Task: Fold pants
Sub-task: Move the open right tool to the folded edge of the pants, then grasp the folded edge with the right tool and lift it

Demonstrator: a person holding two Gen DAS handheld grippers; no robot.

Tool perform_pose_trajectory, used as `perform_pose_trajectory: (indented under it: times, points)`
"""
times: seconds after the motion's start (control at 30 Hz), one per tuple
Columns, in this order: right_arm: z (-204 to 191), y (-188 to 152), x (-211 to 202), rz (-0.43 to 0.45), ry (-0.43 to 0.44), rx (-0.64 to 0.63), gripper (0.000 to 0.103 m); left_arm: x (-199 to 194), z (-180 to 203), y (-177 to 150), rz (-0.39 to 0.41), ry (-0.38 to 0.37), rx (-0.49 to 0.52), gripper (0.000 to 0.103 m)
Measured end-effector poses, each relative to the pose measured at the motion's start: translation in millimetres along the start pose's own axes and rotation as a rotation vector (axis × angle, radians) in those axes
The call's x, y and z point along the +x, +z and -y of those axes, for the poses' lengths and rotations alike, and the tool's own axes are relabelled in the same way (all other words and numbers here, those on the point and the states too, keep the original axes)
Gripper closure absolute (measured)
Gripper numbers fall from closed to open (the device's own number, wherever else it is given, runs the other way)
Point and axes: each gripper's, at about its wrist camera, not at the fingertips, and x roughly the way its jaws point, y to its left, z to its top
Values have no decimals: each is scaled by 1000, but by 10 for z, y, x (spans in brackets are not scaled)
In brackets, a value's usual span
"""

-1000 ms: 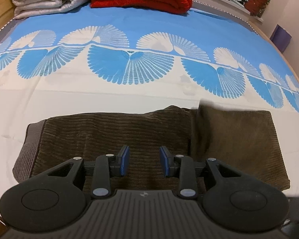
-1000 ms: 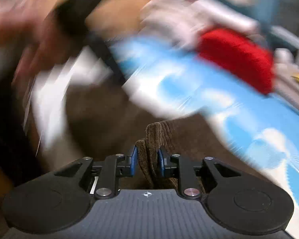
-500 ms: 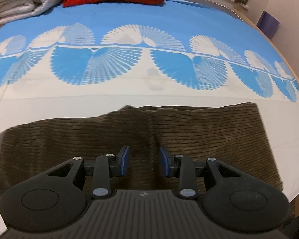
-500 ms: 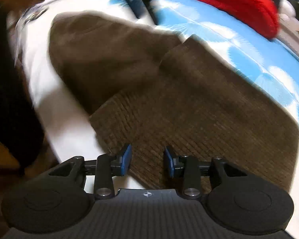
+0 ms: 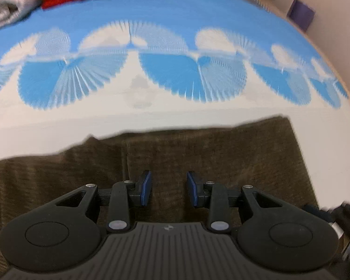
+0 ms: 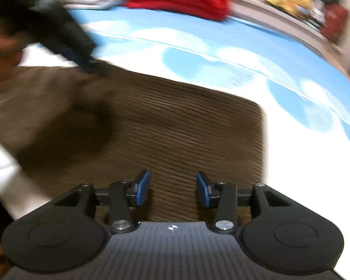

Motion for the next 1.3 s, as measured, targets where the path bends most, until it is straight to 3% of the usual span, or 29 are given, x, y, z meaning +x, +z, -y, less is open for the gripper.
perform_pose_trajectory:
  times: [0.1,0.17,0.33,0.4,0.43,0.57,0.83,0.93,1.07,1.2,1.3]
  points:
    - [308,-86,48,-54,-53,152,51,208,-30,2,-38,95,19,67]
    - [447,-147,80,-91,-71,226,50,293,-67,40,-33,148,16,62]
    - [549,-270,-10,-97,-108,265,50,357,-126,87,-43,161,-34,60]
    - [612,-326,-77,-102,-144,295,37,261,-99,101,-21,167,-23,60]
    - [679,-359,-98,-102,-152,320,36,194,-88,110,-6,170,-20,61]
    - [929,-505,-118,-114,-104,494,33,-44,-97,101,24,112,-25,60]
    - [1186,-736,-19,-151,41,779,31,-377,-13,-206,12,-4,104,60]
    - [1137,-733,-7,-154,55,801,31,-444,-10,-344,-18,-82,129,60]
    - [1077,-689,46,-161,82,778,31,-338,46,-550,-117,-149,216,60]
    - [1085,-680,38,-162,77,779,31,-149,207,-859,-208,-110,401,60]
    - [1071,-672,27,-166,71,790,31,-94,233,-989,-200,-73,448,59]
